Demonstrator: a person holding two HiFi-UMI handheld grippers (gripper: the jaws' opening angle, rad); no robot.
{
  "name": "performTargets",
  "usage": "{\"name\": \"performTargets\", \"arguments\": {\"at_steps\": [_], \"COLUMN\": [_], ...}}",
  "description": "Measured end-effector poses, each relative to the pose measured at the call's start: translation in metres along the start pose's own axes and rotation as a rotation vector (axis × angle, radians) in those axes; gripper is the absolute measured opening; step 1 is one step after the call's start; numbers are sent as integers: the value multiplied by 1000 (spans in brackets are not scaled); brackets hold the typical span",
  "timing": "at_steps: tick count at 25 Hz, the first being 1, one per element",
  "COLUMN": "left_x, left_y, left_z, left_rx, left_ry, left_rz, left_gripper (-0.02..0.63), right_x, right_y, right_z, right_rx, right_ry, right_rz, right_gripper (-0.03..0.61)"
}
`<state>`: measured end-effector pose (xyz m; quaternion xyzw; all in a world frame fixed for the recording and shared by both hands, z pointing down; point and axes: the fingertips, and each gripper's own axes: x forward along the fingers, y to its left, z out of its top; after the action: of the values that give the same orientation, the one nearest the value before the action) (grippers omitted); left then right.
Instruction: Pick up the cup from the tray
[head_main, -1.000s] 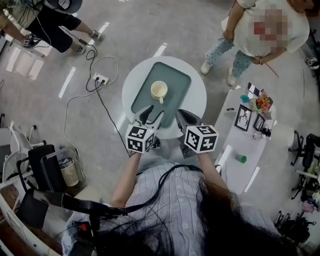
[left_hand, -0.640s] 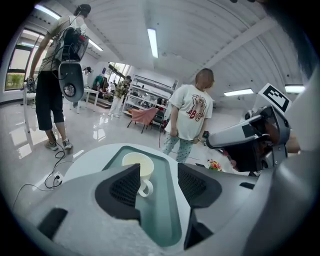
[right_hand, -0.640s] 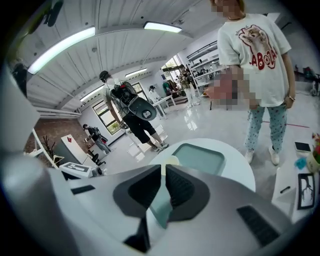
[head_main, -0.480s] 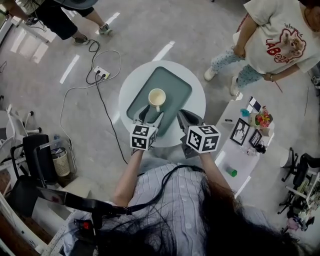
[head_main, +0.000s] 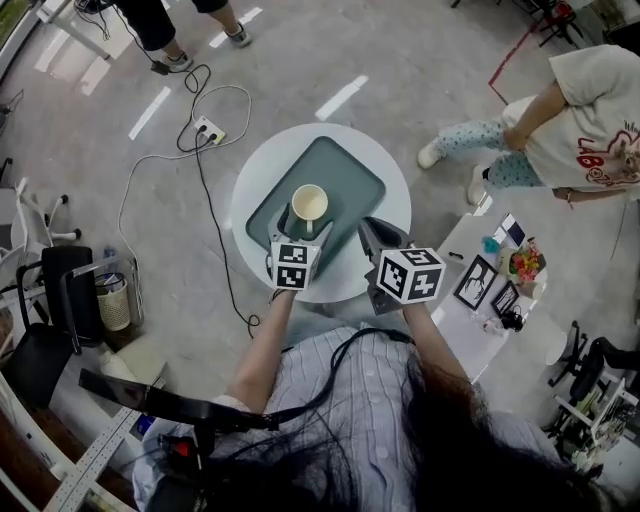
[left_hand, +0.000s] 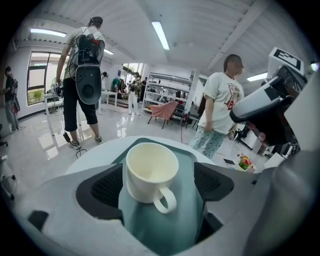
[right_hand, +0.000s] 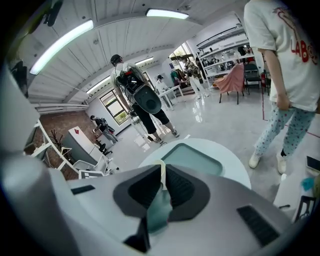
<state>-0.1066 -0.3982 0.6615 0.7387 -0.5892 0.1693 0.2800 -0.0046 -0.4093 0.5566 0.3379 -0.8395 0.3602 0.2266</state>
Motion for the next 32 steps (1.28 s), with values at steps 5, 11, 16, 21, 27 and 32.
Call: {"name": "performTargets", "arguments": {"at_steps": [5,11,16,21,27,32], "left_x": [19,34,41,49,51,53], "left_y": [9,15,20,26,33,26], "left_z": [-9,-22,-23,-21,-15,-18], "left_rx": [-31,-52,-49,-72,-80,-22], "left_ry": [18,56,30,32,8,45], "left_rz": [77,88,117,137,158,115], "left_gripper": [449,451,451,451,449,448], "right_x": [8,11,9,6,-1,-3], "right_y": [-12,-23,-31,-41,-57,-62], "right_z": [1,-7,-9,-6,-10,-11], "right_rx": [0,0,6,22,40,46], "right_ry": [32,73,81,71,72,70], "right_rz": [13,5,-11,-32,-73,-82], "right_gripper": [46,46,46,46,46,46]}}
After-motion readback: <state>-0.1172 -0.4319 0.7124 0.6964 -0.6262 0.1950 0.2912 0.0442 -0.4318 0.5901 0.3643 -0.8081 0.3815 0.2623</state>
